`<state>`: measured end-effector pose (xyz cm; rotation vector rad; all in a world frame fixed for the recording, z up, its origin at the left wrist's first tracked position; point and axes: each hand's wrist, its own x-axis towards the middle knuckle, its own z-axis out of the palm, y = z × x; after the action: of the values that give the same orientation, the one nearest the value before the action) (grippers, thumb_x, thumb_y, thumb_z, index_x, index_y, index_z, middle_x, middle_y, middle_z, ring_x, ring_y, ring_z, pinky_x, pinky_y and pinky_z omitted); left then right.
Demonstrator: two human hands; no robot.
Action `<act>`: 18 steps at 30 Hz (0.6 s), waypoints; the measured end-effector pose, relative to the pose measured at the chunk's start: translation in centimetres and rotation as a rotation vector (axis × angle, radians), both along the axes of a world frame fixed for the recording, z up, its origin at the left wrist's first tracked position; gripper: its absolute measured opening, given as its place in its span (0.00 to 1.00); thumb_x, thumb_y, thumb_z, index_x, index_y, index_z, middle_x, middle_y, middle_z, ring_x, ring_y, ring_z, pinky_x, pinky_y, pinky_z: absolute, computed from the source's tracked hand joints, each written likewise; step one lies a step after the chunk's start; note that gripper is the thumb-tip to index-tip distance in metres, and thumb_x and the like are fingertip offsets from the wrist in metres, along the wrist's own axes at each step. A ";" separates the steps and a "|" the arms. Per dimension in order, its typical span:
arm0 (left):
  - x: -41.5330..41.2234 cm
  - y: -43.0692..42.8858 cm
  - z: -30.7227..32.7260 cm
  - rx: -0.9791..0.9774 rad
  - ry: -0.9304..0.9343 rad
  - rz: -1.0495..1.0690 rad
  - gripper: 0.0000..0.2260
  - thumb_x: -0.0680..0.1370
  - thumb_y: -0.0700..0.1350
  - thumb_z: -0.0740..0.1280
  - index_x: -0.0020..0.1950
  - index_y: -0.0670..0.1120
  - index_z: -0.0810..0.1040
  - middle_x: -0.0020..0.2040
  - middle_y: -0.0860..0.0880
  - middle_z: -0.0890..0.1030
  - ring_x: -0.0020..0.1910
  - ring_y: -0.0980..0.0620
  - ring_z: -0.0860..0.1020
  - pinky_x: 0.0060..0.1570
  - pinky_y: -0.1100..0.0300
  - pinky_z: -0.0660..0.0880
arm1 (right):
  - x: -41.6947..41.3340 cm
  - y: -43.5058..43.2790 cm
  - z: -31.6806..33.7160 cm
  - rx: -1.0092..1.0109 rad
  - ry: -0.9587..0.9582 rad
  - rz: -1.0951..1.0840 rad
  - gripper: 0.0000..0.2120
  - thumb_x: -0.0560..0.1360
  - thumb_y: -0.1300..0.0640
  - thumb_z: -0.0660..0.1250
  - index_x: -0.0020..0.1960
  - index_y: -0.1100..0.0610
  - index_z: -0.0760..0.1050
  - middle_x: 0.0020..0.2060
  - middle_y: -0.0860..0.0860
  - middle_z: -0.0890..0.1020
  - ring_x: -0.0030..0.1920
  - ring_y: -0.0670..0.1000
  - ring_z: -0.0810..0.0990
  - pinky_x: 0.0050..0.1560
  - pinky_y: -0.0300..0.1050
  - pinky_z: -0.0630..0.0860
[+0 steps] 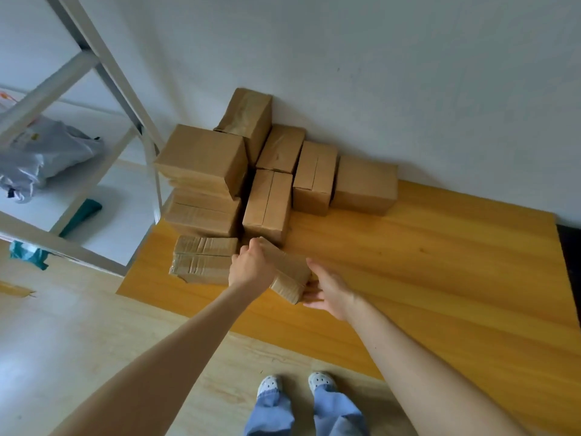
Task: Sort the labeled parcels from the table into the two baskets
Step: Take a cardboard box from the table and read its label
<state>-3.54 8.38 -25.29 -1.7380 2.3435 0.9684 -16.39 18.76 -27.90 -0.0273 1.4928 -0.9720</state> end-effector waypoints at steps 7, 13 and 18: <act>0.8 0.2 0.6 0.015 0.111 -0.049 0.17 0.79 0.41 0.56 0.67 0.41 0.70 0.63 0.43 0.71 0.49 0.47 0.73 0.47 0.57 0.70 | 2.3 1.4 0.5 0.026 0.059 -0.135 0.19 0.78 0.42 0.62 0.65 0.50 0.68 0.64 0.53 0.75 0.53 0.54 0.78 0.51 0.54 0.79; 0.2 1.7 2.2 0.042 0.252 -0.093 0.18 0.82 0.46 0.55 0.71 0.46 0.68 0.66 0.45 0.69 0.47 0.51 0.72 0.44 0.61 0.72 | 2.4 3.5 2.7 0.011 0.119 -0.264 0.17 0.78 0.43 0.63 0.64 0.49 0.69 0.57 0.51 0.76 0.53 0.54 0.77 0.44 0.52 0.78; -2.0 2.7 4.6 0.099 0.428 -0.136 0.18 0.81 0.46 0.59 0.71 0.51 0.67 0.62 0.47 0.75 0.49 0.52 0.78 0.34 0.66 0.74 | 0.1 4.8 6.0 -0.062 0.219 -0.409 0.10 0.79 0.47 0.63 0.59 0.48 0.71 0.48 0.44 0.76 0.48 0.49 0.76 0.47 0.53 0.76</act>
<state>-5.58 11.10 -20.65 -1.4254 2.5556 1.5280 -16.28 23.55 -21.95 0.1357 1.7063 -1.3788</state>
